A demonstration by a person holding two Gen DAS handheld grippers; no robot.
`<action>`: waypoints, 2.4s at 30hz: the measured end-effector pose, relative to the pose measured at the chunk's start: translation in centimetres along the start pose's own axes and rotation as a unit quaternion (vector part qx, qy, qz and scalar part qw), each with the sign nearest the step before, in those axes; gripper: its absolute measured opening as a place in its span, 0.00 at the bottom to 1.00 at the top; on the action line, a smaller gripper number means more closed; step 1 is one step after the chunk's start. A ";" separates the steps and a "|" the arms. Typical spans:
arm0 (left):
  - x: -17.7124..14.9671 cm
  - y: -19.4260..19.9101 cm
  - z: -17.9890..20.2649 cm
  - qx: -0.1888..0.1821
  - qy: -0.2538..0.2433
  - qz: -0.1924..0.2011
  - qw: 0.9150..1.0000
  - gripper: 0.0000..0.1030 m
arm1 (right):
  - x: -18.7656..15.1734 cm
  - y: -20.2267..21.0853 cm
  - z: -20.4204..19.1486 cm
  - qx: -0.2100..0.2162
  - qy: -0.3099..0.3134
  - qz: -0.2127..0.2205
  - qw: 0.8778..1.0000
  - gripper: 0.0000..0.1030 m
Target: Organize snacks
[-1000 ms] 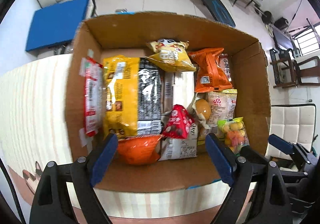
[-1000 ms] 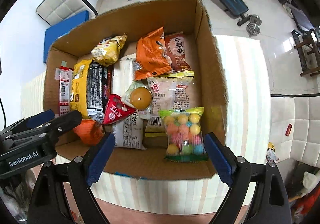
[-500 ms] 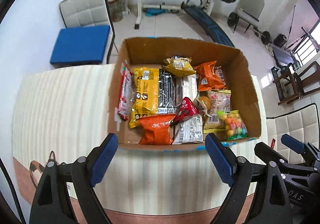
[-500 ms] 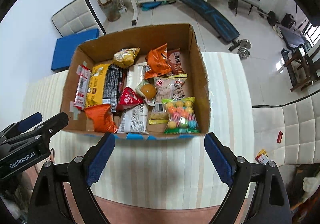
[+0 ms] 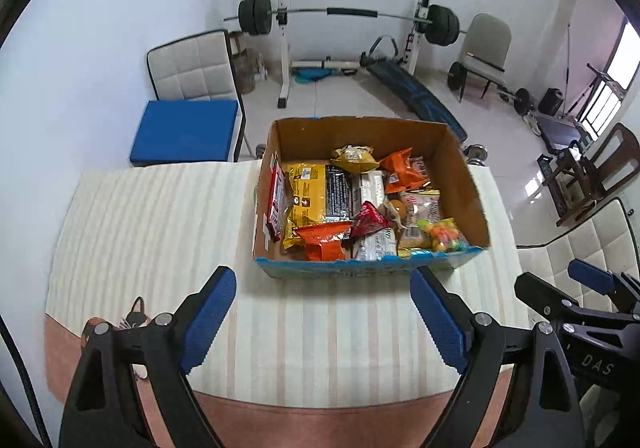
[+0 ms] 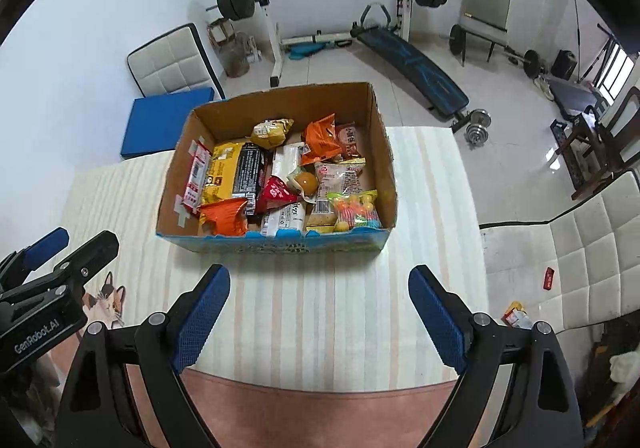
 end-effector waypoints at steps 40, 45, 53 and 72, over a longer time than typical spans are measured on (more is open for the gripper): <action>-5.0 15.2 1.1 -0.007 0.011 0.081 0.997 0.98 | -7.5 19.8 0.1 -0.011 0.001 0.120 0.993 0.98; -4.6 14.8 1.1 -0.001 0.011 0.092 0.996 0.99 | -6.8 19.4 0.5 -0.019 -0.003 0.132 0.991 0.98; -3.3 13.1 0.8 0.016 0.010 0.098 0.995 0.99 | -5.0 18.9 1.1 -0.033 -0.004 0.153 0.988 0.99; -1.8 9.7 1.1 0.033 0.005 0.089 0.995 0.99 | -1.8 14.4 1.1 -0.045 0.006 0.150 0.988 0.99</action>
Point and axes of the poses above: each gripper's, at about its wrist camera, not at the fingertips, and y roughly against the way its jaws point, z to its right, x to its top, the point moved 10 cm from there along -y, roughly the way its jaws point, and after that the axes turned 5 degrees about -y, right-handed, at the moved point
